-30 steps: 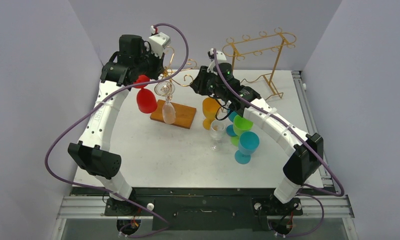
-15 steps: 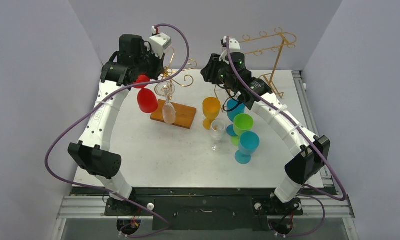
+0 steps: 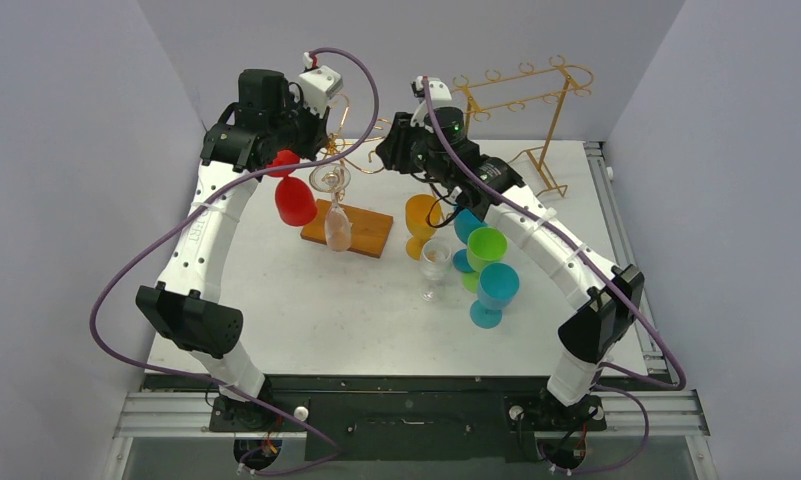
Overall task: Place the wine glass upside down on the wine glass rack
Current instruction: Adjust the wine rack at the center of the board.
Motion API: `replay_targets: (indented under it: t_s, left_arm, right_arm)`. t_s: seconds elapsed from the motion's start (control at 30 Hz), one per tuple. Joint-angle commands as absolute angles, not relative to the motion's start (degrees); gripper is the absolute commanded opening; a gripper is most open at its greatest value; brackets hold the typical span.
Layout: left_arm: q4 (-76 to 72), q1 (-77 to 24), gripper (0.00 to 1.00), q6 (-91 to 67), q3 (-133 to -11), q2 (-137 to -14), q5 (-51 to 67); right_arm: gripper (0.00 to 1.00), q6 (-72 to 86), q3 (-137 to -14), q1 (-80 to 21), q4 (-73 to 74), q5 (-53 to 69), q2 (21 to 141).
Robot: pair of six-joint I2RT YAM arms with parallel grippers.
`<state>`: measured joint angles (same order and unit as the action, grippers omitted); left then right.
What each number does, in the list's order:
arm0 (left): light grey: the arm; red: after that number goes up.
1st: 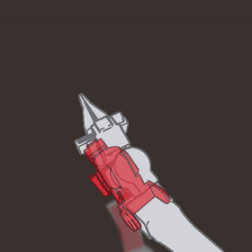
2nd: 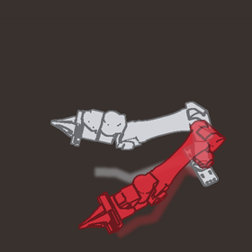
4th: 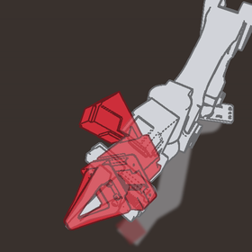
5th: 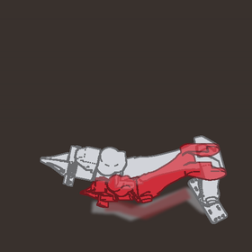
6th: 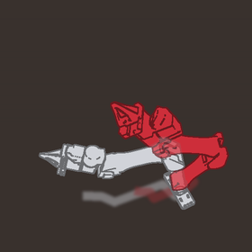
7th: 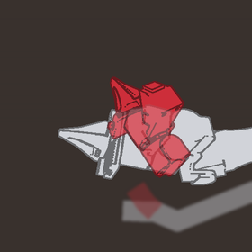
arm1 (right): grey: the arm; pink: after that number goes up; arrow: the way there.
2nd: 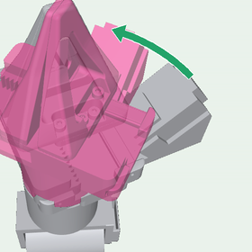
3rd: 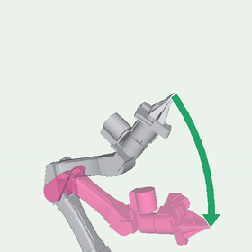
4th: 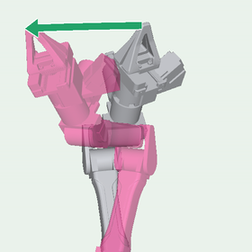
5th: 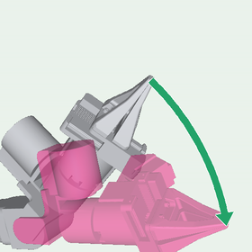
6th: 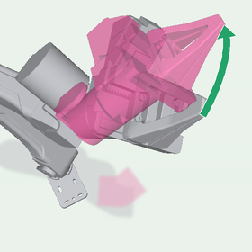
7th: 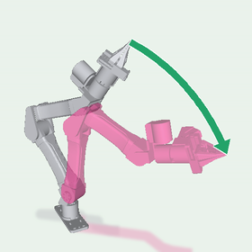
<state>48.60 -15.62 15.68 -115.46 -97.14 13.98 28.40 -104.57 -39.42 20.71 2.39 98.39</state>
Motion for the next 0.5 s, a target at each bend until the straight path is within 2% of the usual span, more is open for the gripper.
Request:
replay_targets:
  t_s: [0.0, 0.47]
  left_arm:
    - [47.6, -15.7, 0.00, 16.4, -118.1, -96.8, 14.6]
    - [47.8, -15.5, 0.00, 17.3, -118.3, -97.1, 12.6]
  right_arm:
    - [0.27, 27.4, -106.8, -41.7, 21.2, 2.0, 98.5]
    - [0.21, 28.7, -100.1, -46.7, 18.7, 1.7, 95.2]
